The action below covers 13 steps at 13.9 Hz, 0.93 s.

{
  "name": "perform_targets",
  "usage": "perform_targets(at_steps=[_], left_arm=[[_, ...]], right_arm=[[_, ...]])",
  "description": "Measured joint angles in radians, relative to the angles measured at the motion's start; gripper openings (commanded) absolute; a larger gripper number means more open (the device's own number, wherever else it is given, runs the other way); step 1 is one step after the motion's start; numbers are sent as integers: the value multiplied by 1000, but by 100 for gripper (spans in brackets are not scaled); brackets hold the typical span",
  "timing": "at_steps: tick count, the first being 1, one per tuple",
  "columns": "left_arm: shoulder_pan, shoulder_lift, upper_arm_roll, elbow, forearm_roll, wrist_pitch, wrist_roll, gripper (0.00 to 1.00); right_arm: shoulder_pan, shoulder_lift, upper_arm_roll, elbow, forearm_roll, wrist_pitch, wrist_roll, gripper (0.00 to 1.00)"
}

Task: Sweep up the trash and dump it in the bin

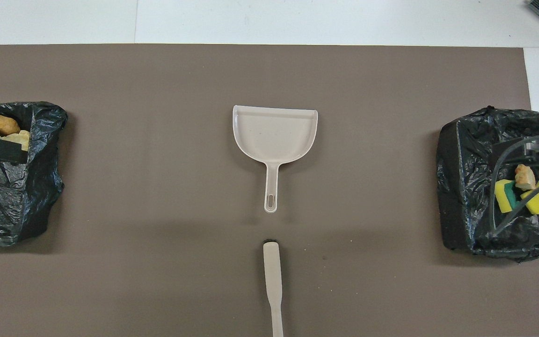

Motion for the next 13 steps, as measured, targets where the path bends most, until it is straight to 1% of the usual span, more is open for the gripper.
perform_targets(at_steps=[6, 11, 13], left_arm=[[-2, -5, -23, 72, 0, -93, -16, 100], [-2, -16, -40, 81, 0, -149, -31, 100], [-2, -20, -43, 82, 0, -152, -38, 100]], right_arm=[[0, 0, 0, 0, 0, 0, 0, 100], [0, 0, 0, 0, 0, 0, 0, 100], [0, 0, 0, 0, 0, 0, 0, 100]])
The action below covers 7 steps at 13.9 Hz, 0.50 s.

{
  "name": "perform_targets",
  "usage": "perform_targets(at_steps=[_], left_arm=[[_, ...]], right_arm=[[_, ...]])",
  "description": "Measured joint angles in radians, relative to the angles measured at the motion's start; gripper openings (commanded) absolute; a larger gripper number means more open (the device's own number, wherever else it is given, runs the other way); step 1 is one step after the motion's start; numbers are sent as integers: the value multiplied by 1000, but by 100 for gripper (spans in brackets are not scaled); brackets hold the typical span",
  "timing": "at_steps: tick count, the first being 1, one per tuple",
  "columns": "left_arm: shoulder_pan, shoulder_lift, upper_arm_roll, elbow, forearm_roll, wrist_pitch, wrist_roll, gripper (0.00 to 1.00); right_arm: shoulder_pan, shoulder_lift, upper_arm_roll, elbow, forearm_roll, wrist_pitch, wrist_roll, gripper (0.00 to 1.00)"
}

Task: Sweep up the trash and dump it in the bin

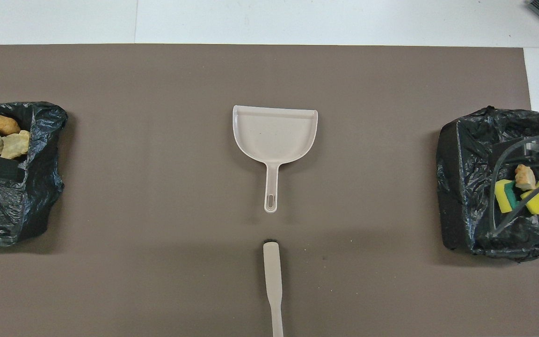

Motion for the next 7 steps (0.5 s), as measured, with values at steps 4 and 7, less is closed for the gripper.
perform_targets(at_steps=[4, 7], left_arm=[[0, -26, -1, -8, 0, -2, -6, 100], [0, -31, -1, -9, -1, -1, -6, 100]], right_arm=[[0, 0, 0, 0, 0, 0, 0, 100], [0, 0, 0, 0, 0, 0, 0, 100]])
